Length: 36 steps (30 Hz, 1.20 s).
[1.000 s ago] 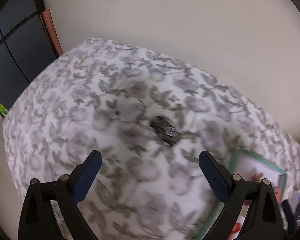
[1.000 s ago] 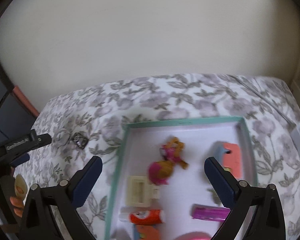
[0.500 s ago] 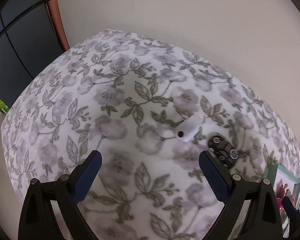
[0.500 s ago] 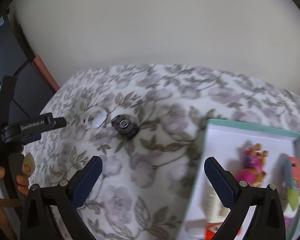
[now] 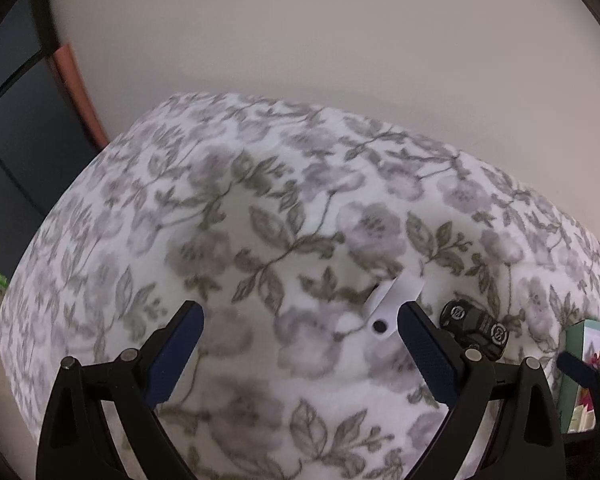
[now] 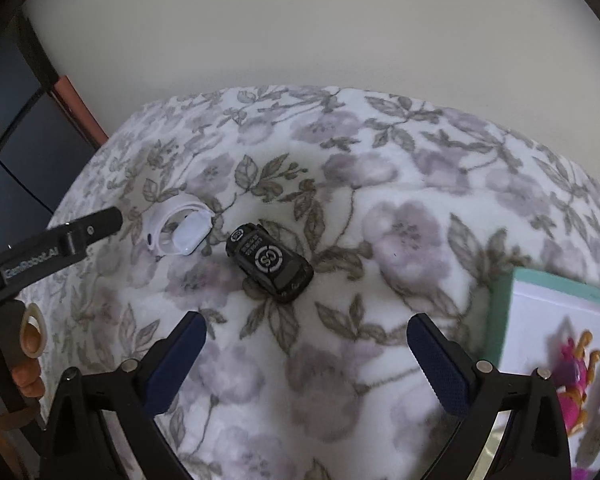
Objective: Organize rigid objects
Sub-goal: 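Grasp the black toy car with the right tool while the left tool grasps the white watch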
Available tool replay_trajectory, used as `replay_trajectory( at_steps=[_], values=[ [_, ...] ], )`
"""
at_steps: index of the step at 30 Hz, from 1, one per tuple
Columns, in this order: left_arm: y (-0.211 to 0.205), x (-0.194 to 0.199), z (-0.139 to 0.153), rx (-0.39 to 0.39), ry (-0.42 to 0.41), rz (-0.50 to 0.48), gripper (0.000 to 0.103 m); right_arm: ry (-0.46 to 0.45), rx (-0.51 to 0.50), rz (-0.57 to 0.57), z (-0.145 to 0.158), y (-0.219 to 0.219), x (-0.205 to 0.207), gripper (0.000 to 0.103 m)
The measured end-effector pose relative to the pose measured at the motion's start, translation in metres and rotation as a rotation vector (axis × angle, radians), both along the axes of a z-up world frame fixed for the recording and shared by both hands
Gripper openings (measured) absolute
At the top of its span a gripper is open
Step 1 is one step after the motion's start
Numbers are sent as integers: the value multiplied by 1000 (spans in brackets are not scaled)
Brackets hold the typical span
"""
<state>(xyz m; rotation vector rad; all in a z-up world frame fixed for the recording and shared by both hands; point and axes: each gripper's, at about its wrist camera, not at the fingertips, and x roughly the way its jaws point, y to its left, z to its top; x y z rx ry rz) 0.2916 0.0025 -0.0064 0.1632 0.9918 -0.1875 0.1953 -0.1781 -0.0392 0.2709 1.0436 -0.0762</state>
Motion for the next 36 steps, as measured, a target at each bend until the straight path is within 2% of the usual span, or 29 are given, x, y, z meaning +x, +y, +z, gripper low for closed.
replay_trajectory(
  at_steps=[12,14,16,17,19,22,26,28,32,33,36],
  values=[
    [-29,13,-20,-23,-6,-127,97,-3,-70,53,-18,18,34,100],
    [-34,14,-25,-27,6,-144,92,-6,-91,62,-19,21,37,99],
    [-38,15,-29,-25,12,-156,81,-10,-125,68,-20,24,40,95],
    [-39,15,-31,-21,14,-158,81,-12,-136,66,-21,24,42,95],
    [-42,16,-34,-23,14,-167,78,-18,-132,64,-23,24,44,95],
    [-44,17,-37,-21,14,-177,62,-15,-128,60,-26,24,48,93],
    [-48,17,-41,-22,16,-184,52,-12,-142,57,-29,27,51,87],
    [-49,18,-42,-19,19,-183,38,-9,-146,57,-30,28,52,82],
    [-47,21,-47,-19,39,-166,27,-8,-159,61,-30,31,53,74],
    [-46,22,-48,-26,45,-160,20,-10,-157,63,-30,32,54,70],
    [-41,24,-49,-46,50,-147,19,-16,-154,78,-29,36,53,58]
  ],
)
